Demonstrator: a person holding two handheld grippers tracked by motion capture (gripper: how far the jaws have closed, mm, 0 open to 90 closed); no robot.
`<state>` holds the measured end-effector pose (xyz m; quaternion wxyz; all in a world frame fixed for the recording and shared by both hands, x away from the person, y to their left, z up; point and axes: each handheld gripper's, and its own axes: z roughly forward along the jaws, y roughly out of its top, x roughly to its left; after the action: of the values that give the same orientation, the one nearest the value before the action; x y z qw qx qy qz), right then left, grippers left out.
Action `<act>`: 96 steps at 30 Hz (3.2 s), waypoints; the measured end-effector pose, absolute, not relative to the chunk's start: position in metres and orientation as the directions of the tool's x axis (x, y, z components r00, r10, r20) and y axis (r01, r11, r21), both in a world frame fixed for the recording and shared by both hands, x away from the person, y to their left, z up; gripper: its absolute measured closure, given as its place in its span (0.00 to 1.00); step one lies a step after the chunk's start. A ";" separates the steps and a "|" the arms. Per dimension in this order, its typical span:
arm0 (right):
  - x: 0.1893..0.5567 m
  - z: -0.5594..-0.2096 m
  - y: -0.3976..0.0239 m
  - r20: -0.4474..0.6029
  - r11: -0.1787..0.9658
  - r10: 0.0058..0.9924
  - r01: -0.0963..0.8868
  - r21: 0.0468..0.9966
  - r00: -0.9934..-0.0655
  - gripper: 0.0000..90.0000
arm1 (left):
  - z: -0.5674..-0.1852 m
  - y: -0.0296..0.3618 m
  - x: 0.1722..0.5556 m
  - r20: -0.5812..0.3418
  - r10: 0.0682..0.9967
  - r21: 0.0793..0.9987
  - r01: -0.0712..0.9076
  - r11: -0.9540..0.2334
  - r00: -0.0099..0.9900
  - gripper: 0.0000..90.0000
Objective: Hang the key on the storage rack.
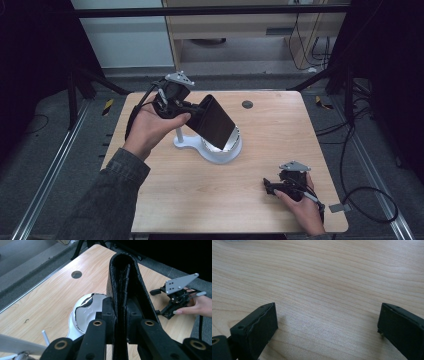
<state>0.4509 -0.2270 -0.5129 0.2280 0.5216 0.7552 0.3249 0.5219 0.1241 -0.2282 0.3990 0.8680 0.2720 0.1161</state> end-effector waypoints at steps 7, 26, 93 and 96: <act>0.451 -0.513 -0.227 -0.008 0.247 0.935 0.638 0.729 -0.353 0.03 | -0.229 0.128 0.528 -0.017 0.577 0.757 0.387 -0.526 0.816 0.90; 0.451 -0.513 -0.227 -0.011 0.246 0.937 0.637 0.730 -0.349 0.03 | -0.238 0.130 0.543 -0.003 0.609 0.749 0.406 -0.524 0.793 0.90; 0.451 -0.513 -0.225 -0.006 0.248 0.935 0.642 0.726 -0.355 0.01 | -0.305 0.095 0.573 -0.072 0.578 0.696 0.456 -0.555 0.813 0.90; 0.451 -0.513 -0.225 -0.007 0.251 0.934 0.640 0.726 -0.358 0.01 | -0.306 0.093 0.574 -0.065 0.584 0.694 0.457 -0.556 0.809 0.90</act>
<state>0.4507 -0.2255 -0.5133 0.2265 0.5193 0.7577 0.3239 0.5739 0.0926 -0.3064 0.3660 0.8779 0.2965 0.0865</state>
